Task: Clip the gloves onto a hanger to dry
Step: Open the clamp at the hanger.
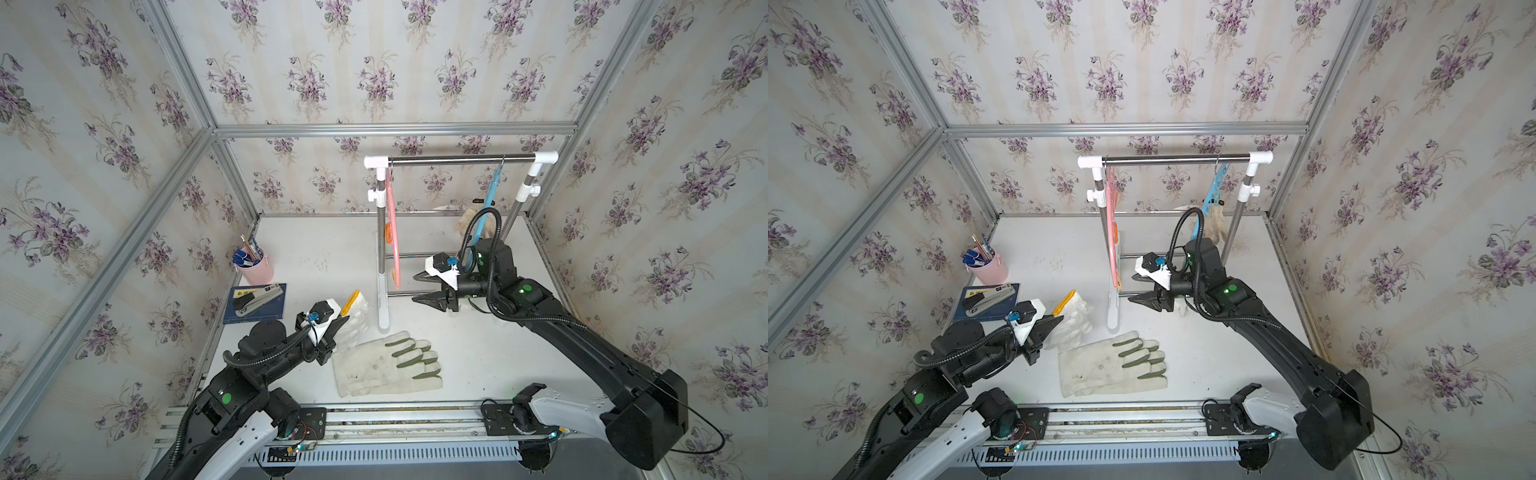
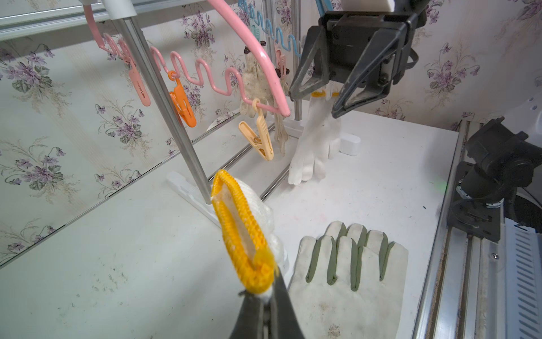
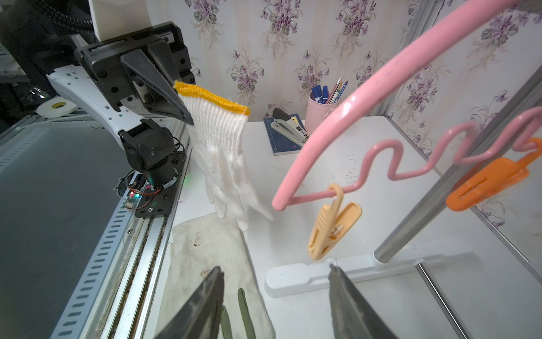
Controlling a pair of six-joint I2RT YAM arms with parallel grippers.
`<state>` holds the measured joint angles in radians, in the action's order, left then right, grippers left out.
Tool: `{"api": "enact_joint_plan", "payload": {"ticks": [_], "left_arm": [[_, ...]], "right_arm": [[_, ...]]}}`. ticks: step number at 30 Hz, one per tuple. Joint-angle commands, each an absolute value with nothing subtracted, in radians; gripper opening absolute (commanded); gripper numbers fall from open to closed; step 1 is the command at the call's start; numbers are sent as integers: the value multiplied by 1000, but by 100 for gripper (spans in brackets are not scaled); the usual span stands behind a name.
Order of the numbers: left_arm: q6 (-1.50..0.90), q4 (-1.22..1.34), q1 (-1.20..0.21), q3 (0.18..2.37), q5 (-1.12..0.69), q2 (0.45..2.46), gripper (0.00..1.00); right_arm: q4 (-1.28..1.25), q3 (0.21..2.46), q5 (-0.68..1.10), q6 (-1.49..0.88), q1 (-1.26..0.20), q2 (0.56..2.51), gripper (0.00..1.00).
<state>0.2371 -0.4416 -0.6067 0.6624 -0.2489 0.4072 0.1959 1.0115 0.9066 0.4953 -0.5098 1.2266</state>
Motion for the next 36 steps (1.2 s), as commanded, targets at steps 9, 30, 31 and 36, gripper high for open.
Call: {"api": "enact_joint_plan", "payload": {"ticks": [9, 30, 31, 36], "left_arm": [[249, -336, -606, 637, -304, 445, 0], [239, -272, -605, 595, -318, 454, 0], [240, -271, -604, 595, -318, 454, 0], [241, -276, -604, 598, -321, 445, 0]], "right_arm": [[270, 1232, 1252, 531, -439, 1472, 55], [130, 1024, 414, 147, -529, 1194, 47], [150, 1033, 343, 106, -531, 1183, 45], [187, 1008, 174, 16, -550, 1100, 45]]}}
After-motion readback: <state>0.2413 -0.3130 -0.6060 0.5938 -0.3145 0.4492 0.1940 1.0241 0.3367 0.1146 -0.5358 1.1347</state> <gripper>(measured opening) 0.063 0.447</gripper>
